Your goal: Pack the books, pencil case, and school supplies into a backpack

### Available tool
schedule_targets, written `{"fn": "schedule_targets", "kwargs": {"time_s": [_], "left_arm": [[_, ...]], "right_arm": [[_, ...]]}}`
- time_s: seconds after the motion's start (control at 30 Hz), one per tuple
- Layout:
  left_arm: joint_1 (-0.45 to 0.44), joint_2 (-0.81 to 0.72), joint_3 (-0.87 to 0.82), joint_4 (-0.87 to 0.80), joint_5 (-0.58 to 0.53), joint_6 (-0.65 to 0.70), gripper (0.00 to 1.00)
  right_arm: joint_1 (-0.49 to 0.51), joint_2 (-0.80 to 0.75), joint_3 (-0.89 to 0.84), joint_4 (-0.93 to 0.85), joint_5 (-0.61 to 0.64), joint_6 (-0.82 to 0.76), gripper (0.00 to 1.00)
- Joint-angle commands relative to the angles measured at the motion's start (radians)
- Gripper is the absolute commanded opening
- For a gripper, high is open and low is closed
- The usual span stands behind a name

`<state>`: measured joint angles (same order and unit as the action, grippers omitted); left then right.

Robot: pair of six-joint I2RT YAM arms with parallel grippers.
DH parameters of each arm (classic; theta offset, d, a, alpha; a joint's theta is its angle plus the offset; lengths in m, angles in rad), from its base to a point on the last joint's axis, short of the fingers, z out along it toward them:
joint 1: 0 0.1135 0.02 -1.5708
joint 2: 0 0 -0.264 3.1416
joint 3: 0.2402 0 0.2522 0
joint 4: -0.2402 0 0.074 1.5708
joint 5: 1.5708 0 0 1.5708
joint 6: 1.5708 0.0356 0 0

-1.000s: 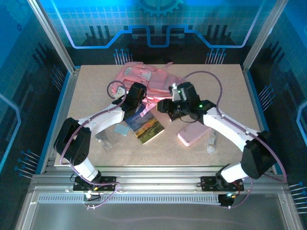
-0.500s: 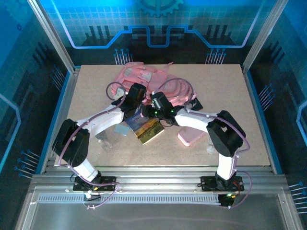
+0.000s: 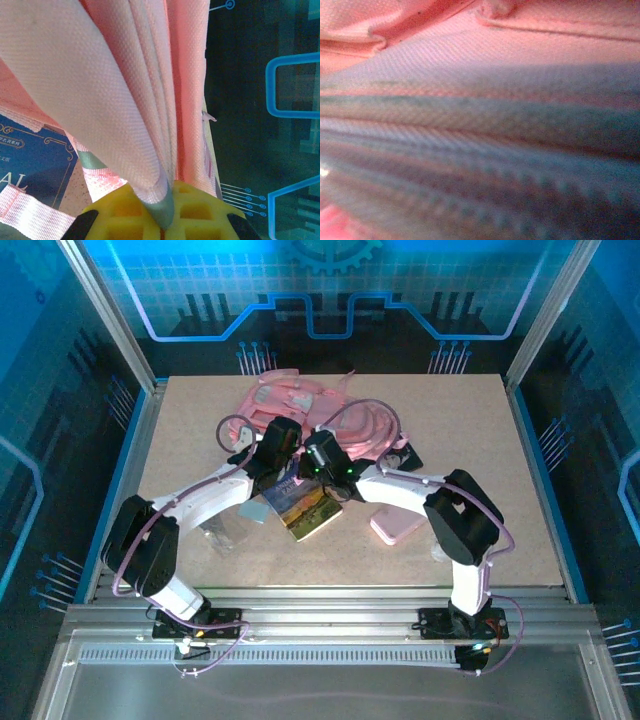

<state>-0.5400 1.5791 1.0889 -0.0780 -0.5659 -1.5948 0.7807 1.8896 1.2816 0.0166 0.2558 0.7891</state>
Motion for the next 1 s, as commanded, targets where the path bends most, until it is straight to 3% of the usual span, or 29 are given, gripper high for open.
{"fn": "schedule_targets", "kwargs": {"time_s": [0.0,0.27,0.4,0.57,0.97], "left_arm": [[-0.009,-0.044,0.011,0.057,-0.034,0.035,0.0],[0.014,-0.034,0.018,0.085,0.028,0.15,0.0],[0.058,-0.03,0.027,0.099,0.12,0.234,0.0],[0.099,-0.042,0.023,0.108,0.179,0.304,0.0],[0.129,-0.047,0.044,0.105,0.247,0.427,0.0]], "right_arm": [[-0.049,-0.06,-0.001,-0.06,-0.104,0.004,0.0],[-0.156,-0.084,-0.012,-0.134,-0.397,-0.117,0.0],[-0.221,-0.054,0.057,-0.277,-0.507,-0.252,0.0],[-0.255,-0.072,0.061,-0.415,-0.462,-0.398,0.0],[-0.329,-0.149,0.008,-0.546,-0.359,-0.535,0.0]]}}
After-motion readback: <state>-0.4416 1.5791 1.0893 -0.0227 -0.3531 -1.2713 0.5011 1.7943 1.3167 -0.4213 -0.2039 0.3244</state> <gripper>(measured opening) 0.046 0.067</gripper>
